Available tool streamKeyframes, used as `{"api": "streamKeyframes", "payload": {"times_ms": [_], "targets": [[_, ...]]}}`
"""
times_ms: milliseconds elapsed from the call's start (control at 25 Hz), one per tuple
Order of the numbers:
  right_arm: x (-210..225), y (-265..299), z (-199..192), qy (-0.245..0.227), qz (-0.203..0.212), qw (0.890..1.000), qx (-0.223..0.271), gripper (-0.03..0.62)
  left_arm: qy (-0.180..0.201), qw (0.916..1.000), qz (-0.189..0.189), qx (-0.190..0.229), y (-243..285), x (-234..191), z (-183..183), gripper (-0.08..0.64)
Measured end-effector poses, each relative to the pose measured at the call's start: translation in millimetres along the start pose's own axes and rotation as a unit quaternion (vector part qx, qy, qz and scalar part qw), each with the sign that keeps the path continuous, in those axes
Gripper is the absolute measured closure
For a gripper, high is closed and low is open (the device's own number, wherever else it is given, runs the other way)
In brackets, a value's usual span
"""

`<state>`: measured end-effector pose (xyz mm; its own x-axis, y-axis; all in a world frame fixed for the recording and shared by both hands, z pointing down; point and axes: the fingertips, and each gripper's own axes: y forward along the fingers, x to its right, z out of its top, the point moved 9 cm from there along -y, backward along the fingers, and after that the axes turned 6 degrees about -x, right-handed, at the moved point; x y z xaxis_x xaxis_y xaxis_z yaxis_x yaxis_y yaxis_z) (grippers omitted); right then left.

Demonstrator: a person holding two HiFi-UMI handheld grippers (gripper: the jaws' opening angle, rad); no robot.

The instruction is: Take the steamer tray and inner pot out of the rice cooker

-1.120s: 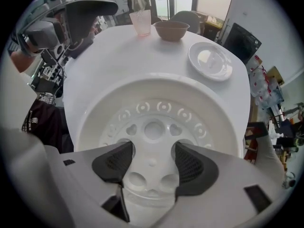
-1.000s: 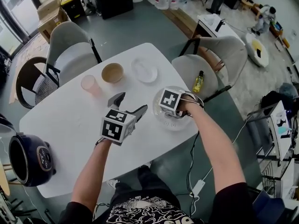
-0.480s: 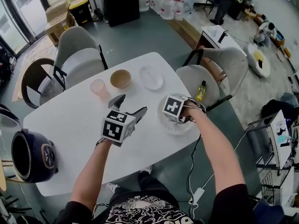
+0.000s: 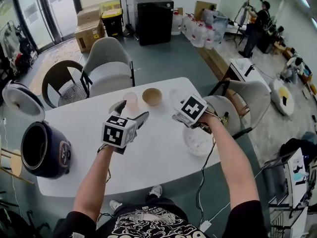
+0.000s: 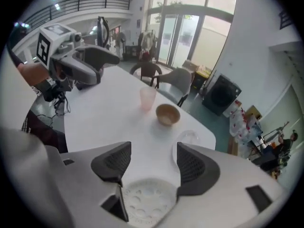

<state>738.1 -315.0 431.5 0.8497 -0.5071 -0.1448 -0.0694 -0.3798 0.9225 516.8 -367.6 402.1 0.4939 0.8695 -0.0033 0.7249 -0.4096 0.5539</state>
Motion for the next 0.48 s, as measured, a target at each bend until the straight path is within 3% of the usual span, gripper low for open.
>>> {"api": "streamKeyframes", "payload": {"times_ms": [240, 480], "targets": [[-44.1, -45.7, 93.5, -0.041, -0.021, 0.993, 0.107, 0.275, -0.032, 0.9950, 0.082, 0.048, -89.7, -53.9, -10.0, 0.141], [-128.9, -82.2, 206.2, -0.087, -0.008, 0.968, 0.235, 0.272, -0.056, 0.9811, 0.165, 0.085, -205.1, -126.2, -41.9, 0.141]]}}
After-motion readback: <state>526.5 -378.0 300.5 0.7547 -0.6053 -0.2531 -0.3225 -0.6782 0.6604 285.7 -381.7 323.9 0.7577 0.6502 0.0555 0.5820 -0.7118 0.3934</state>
